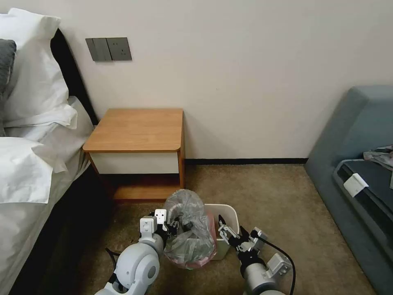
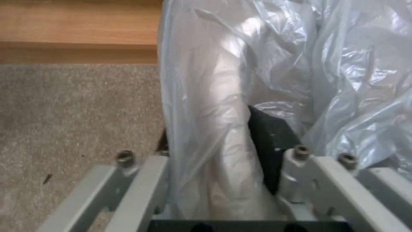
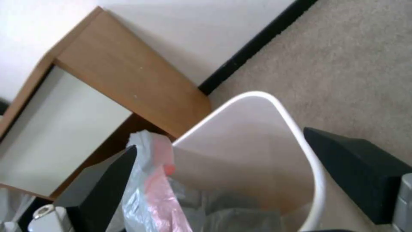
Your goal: Pick up the garbage bag from the table and place it over the trash can.
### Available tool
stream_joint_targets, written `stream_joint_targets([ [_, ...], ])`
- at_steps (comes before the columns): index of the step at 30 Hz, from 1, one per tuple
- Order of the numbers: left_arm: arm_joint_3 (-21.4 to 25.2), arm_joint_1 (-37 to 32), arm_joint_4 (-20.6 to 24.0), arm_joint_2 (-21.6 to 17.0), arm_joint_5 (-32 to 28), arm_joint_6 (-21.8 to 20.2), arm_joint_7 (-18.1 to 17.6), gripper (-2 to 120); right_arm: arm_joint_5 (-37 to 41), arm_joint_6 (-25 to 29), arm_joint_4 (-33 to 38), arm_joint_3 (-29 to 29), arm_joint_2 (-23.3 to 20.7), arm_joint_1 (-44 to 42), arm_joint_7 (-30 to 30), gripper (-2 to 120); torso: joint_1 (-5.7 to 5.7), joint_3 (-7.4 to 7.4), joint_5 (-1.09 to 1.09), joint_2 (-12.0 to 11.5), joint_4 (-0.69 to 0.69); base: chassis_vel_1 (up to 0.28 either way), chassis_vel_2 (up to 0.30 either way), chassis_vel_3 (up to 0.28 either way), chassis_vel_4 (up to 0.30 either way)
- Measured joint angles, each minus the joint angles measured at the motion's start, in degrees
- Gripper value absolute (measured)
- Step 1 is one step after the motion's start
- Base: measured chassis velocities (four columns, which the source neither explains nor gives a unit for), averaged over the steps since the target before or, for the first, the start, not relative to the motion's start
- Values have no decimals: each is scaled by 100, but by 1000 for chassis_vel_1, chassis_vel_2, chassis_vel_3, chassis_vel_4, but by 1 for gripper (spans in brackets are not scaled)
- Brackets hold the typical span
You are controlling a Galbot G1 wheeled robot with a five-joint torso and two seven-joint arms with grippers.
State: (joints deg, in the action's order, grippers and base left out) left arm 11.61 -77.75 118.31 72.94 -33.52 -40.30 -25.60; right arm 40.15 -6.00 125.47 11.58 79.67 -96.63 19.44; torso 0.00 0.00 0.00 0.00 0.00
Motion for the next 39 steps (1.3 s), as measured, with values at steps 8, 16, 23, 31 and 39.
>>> stream_joint_targets([
  [8, 70, -114, 127, 53, 28, 35, 76, 5, -47, 19, 224, 92, -65, 13, -187, 100, 0, 0, 0, 0, 0, 0, 0, 0, 0],
  [16, 312, -566, 287, -34, 374, 1469, 811, 5, -53, -324, 590, 135, -289, 240, -444, 100, 0, 0, 0, 0, 0, 0, 0, 0, 0],
  [23, 612, -979, 257, 3, 982, 2814, 1750, 5, -5, -1089, 678, 343, -888, 821, -1379, 100, 0, 0, 0, 0, 0, 0, 0, 0, 0],
  [31, 691, -1257, 301, 60, 1151, 3235, 2066, 5, 694, -1556, 442, 146, -1078, 1288, -1638, 100, 0, 0, 0, 0, 1, 0, 0, 0, 0],
  [39, 752, -1385, 359, 125, 1175, 3355, 2116, 5, 1198, -1725, 81, -106, -923, 1471, -1515, 100, 0, -1, 0, 0, 0, 0, 0, 0, 0],
])
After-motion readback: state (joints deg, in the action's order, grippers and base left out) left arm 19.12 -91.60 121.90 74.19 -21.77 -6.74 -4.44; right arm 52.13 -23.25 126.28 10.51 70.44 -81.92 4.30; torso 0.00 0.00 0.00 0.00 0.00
